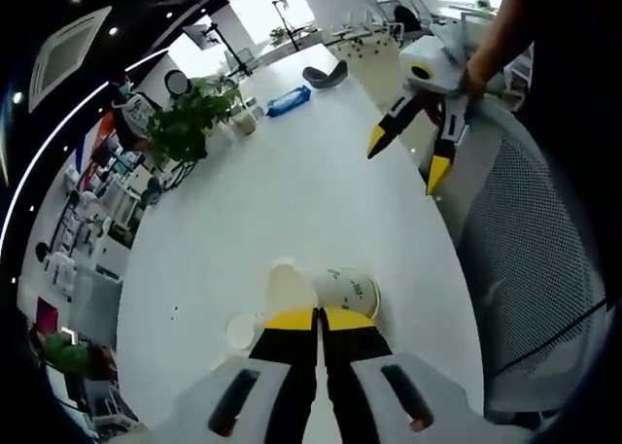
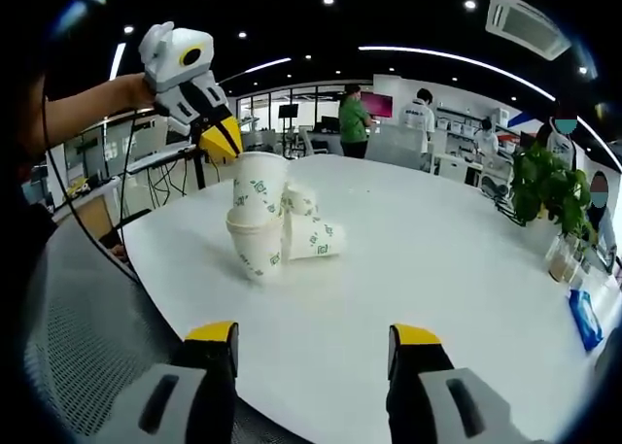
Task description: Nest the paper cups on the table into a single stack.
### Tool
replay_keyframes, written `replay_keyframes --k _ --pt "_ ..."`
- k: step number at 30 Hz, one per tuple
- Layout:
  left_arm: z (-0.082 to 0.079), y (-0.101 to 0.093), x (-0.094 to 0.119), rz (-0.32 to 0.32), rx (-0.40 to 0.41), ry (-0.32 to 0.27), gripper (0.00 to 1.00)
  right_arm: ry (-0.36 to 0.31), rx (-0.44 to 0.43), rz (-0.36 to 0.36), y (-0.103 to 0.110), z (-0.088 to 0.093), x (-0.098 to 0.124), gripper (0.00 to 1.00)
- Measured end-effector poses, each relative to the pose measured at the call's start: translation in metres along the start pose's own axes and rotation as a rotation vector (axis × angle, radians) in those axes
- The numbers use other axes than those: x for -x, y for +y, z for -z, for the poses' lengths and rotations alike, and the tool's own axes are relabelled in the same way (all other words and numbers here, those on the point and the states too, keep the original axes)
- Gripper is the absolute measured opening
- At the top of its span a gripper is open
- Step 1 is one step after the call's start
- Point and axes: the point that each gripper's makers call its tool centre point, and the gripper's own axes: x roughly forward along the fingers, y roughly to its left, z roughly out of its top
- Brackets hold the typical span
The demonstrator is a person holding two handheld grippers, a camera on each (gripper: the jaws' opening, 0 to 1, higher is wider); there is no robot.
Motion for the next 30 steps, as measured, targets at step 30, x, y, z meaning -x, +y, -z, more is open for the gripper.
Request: replay_keyframes --k 30 --pt "0.006 -0.037 -0.036 0.151 0.143 -0.024 0.0 0.018 0.005 -0.006 0.001 0.004 -0.001 0.59"
